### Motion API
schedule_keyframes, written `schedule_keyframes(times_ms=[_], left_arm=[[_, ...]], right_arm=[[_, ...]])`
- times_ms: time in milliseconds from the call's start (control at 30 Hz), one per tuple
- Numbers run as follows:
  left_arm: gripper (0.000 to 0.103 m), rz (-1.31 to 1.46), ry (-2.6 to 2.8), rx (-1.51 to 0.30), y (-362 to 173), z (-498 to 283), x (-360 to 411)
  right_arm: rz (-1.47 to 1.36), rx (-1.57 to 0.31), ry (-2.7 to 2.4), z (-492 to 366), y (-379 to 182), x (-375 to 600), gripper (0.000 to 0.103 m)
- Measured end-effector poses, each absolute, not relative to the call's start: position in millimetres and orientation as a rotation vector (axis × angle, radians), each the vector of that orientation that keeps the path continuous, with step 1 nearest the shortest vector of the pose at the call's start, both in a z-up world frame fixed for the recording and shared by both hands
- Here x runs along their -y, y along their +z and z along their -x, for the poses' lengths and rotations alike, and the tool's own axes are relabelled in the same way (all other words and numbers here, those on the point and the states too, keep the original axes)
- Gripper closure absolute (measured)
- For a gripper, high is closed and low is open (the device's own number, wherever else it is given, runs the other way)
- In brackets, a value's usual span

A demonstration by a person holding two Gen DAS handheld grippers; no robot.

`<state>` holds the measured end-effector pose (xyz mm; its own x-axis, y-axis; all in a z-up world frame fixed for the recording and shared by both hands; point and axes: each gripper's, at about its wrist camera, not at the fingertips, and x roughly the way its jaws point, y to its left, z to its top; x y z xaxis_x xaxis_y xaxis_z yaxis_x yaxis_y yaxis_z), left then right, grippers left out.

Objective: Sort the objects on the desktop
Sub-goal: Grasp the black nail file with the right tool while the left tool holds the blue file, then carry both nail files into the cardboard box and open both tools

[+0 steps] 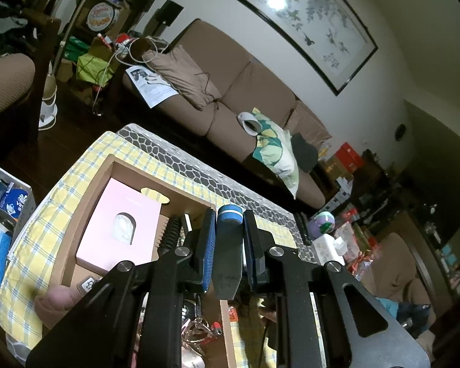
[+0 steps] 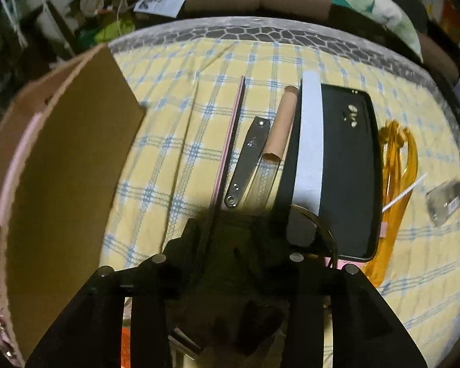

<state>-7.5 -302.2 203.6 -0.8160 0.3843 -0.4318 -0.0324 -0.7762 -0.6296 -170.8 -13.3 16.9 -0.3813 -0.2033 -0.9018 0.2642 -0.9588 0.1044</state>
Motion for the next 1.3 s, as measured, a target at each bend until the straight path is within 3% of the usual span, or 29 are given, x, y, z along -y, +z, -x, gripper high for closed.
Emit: schedule_keyframes(times_ms=[67,200,400,467,533,633,767,800,1300], left_arm=[[0.087,0.819,2.634,0.924,203,7,302],[0.087,0.830,2.629,0.921,203,9,302],[0.087,0.871,2.600,0.952,193,17,304],[0.087,0.877,2.600,0.965,191,17,307],[0.087,0.870,2.596,0.973,191,15,308],[0.087,0.861,2.598,0.957,194,12,305],[0.087,0.874,2.588,0.941,192,15,302],[0.087,0.880,2.585,0.936,191,16,300],[0.087,0.893,2.571,0.921,183,27,285]], right_arm=[[-1.546,-0.085,-2.403,170,19,8,0.094],[-1.506,0.024,-2.386,162,28,0,0.096],[-1.434,0.448,-2.261,155,45,-21,0.096],[-1.456,0.446,-2.268,153,49,-22,0.096],[-1.459,0.364,-2.325,151,57,-19,0.093],[-1.422,0.397,-2.353,152,67,-26,0.092],[-1.385,0.397,-2.449,164,80,-43,0.052],[-1.383,0.394,-2.473,168,83,-49,0.050],[-1.431,0.162,-2.599,256,68,-44,0.049]])
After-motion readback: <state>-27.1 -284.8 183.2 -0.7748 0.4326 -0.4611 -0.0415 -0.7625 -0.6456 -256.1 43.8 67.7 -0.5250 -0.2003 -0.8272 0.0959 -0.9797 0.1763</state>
